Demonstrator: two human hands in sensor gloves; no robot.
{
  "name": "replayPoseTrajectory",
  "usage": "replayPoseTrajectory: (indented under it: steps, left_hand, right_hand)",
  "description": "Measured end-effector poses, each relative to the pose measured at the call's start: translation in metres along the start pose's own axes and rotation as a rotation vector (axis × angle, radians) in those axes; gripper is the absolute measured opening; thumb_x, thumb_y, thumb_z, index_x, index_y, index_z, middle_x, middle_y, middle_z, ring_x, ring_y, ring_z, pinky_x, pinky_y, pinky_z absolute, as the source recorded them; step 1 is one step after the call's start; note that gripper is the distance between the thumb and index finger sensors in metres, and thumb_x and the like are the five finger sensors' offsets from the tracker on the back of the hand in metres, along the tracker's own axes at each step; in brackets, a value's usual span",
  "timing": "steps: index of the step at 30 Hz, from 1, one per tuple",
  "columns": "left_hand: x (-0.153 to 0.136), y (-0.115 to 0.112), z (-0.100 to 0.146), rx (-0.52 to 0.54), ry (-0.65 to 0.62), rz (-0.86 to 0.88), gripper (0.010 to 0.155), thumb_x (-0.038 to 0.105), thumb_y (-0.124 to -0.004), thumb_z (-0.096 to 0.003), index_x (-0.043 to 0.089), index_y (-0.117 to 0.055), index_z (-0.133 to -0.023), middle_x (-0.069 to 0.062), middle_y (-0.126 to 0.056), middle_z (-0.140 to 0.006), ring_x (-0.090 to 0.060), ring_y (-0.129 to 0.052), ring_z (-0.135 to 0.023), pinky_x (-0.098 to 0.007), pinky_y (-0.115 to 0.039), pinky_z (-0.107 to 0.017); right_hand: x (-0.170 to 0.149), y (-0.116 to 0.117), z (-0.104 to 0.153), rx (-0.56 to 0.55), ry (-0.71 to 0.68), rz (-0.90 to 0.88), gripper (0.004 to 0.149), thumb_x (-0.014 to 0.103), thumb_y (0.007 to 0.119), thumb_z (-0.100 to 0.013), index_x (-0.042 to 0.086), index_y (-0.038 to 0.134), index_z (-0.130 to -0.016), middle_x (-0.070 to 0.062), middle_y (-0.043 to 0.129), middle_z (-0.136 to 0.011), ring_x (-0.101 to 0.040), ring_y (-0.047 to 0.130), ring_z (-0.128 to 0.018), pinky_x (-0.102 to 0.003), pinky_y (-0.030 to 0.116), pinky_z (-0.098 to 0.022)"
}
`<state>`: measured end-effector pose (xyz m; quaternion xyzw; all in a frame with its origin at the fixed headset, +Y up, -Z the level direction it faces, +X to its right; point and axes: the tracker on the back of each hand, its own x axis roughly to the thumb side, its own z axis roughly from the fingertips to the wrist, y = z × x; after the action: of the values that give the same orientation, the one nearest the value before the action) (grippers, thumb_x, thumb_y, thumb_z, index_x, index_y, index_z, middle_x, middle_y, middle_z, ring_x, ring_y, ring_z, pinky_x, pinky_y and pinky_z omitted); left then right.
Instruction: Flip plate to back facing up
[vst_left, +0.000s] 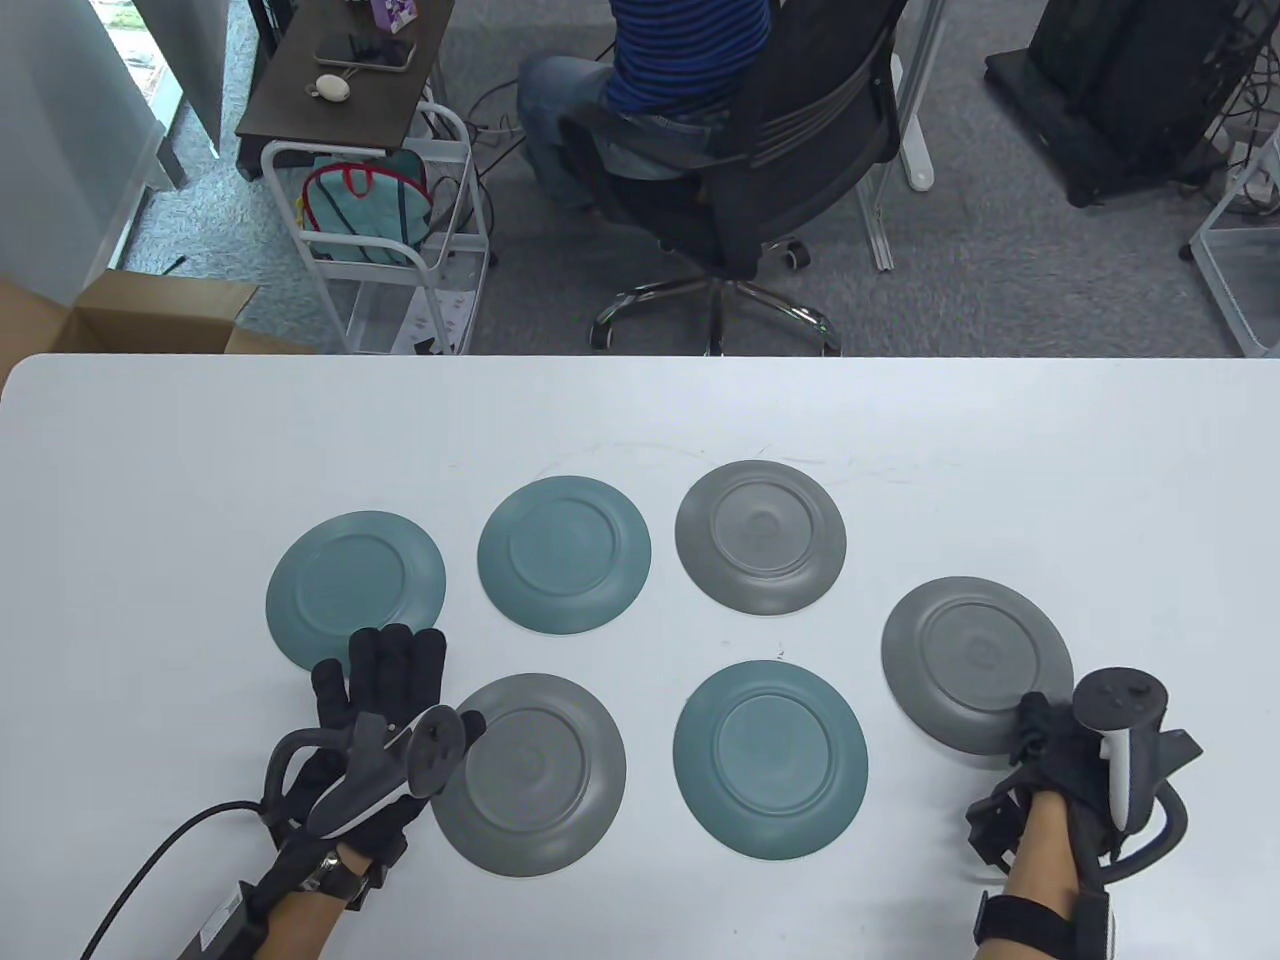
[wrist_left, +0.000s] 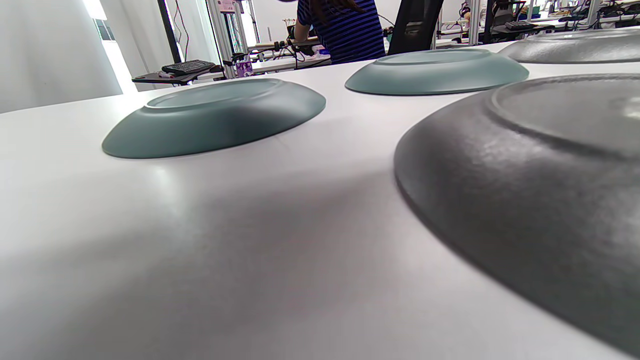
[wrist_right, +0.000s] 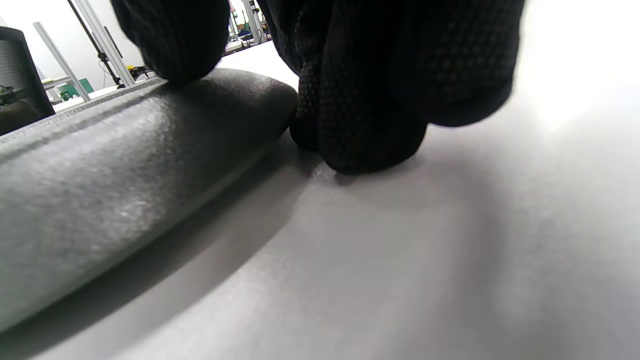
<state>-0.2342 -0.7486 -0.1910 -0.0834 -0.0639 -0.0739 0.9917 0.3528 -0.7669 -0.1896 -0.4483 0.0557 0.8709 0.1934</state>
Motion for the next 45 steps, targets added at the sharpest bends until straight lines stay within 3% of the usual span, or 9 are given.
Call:
replayPoseTrajectory:
  steps: [8, 14, 17, 21, 27, 32, 35, 40, 45]
  left_hand:
    - [0.0, 0.0, 0.0, 0.0, -0.001, 0.004, 0.086, 0.07, -0.042, -0.0554, 0.017, -0.021, -0.12, -0.019, -0.029, -0.122, -0.048, -0.037, -0.117, -0.068, -0.036, -0.078]
    - [0.0, 0.0, 0.0, 0.001, -0.005, 0.01, 0.086, 0.07, -0.042, -0.0555, 0.017, -0.021, -0.12, -0.019, -0.029, -0.122, -0.048, -0.037, -0.117, -0.069, -0.036, -0.078]
    - [0.002, -0.001, 0.0, -0.007, -0.011, 0.012, 0.086, 0.07, -0.042, -0.0554, 0.017, -0.021, -0.12, -0.019, -0.029, -0.122, -0.048, -0.037, -0.117, -0.069, -0.036, -0.078]
    - [0.005, -0.002, 0.001, -0.004, -0.016, 0.002, 0.086, 0.07, -0.042, -0.0554, 0.017, -0.021, -0.12, -0.019, -0.029, -0.122, -0.048, -0.037, -0.117, -0.069, -0.036, -0.078]
    - [0.011, -0.002, 0.003, -0.001, -0.033, -0.012, 0.086, 0.07, -0.042, -0.0554, 0.017, -0.021, -0.12, -0.019, -0.029, -0.122, -0.048, -0.037, -0.117, -0.069, -0.036, -0.078]
    - [0.014, -0.003, 0.003, -0.001, -0.045, -0.015, 0.086, 0.07, -0.042, -0.0555, 0.017, -0.021, -0.12, -0.019, -0.029, -0.122, -0.048, -0.037, -0.117, -0.069, -0.036, -0.078]
    - [0.015, -0.005, 0.003, -0.012, -0.051, -0.015, 0.086, 0.07, -0.042, -0.0553, 0.017, -0.021, -0.12, -0.019, -0.029, -0.122, -0.048, -0.037, -0.117, -0.069, -0.036, -0.078]
    - [0.017, -0.006, 0.003, -0.017, -0.054, -0.017, 0.086, 0.07, -0.042, -0.0554, 0.017, -0.021, -0.12, -0.019, -0.029, -0.122, -0.048, -0.037, -0.117, -0.069, -0.036, -0.078]
    - [0.019, -0.007, 0.002, -0.024, -0.062, -0.017, 0.086, 0.07, -0.042, -0.0554, 0.017, -0.021, -0.12, -0.019, -0.029, -0.122, -0.048, -0.037, -0.117, -0.069, -0.036, -0.078]
  right_hand:
    - [0.004, 0.001, 0.002, -0.024, -0.018, 0.077, 0.067, 0.043, 0.074, -0.05, 0.001, 0.061, -0.1, -0.015, 0.09, -0.074, -0.029, 0.098, -0.049, -0.039, 0.086, -0.036]
    - [0.011, -0.003, 0.011, -0.091, -0.134, 0.166, 0.068, 0.044, 0.074, -0.049, 0.002, 0.061, -0.1, -0.016, 0.089, -0.076, -0.032, 0.097, -0.052, -0.041, 0.085, -0.038]
    - [0.023, -0.007, 0.026, -0.147, -0.265, 0.239, 0.071, 0.045, 0.073, -0.05, 0.002, 0.056, -0.103, -0.019, 0.085, -0.082, -0.036, 0.094, -0.059, -0.046, 0.082, -0.044]
    - [0.04, -0.008, 0.048, -0.125, -0.407, 0.253, 0.077, 0.048, 0.072, -0.05, 0.001, 0.05, -0.106, -0.023, 0.077, -0.092, -0.043, 0.086, -0.073, -0.053, 0.075, -0.054]
    - [0.073, 0.004, 0.102, -0.099, -0.678, 0.346, 0.084, 0.056, 0.068, -0.05, 0.006, 0.04, -0.112, -0.027, 0.059, -0.108, -0.052, 0.066, -0.093, -0.063, 0.058, -0.068]
    - [0.089, 0.015, 0.146, -0.098, -0.869, 0.383, 0.089, 0.064, 0.065, -0.049, 0.011, 0.035, -0.114, -0.027, 0.049, -0.115, -0.054, 0.052, -0.102, -0.067, 0.049, -0.072]
    - [0.096, 0.023, 0.167, 0.002, -0.942, 0.364, 0.092, 0.066, 0.064, -0.049, 0.012, 0.03, -0.115, -0.028, 0.037, -0.118, -0.054, 0.038, -0.107, -0.07, 0.037, -0.074]
    - [0.101, 0.041, 0.192, 0.079, -1.04, 0.41, 0.095, 0.069, 0.062, -0.049, 0.013, 0.024, -0.115, -0.028, 0.027, -0.12, -0.053, 0.025, -0.109, -0.074, 0.027, -0.073]
    - [0.1, 0.054, 0.196, 0.105, -1.075, 0.457, 0.097, 0.07, 0.061, -0.048, 0.012, 0.022, -0.115, -0.028, 0.023, -0.119, -0.053, 0.02, -0.108, -0.076, 0.021, -0.071]
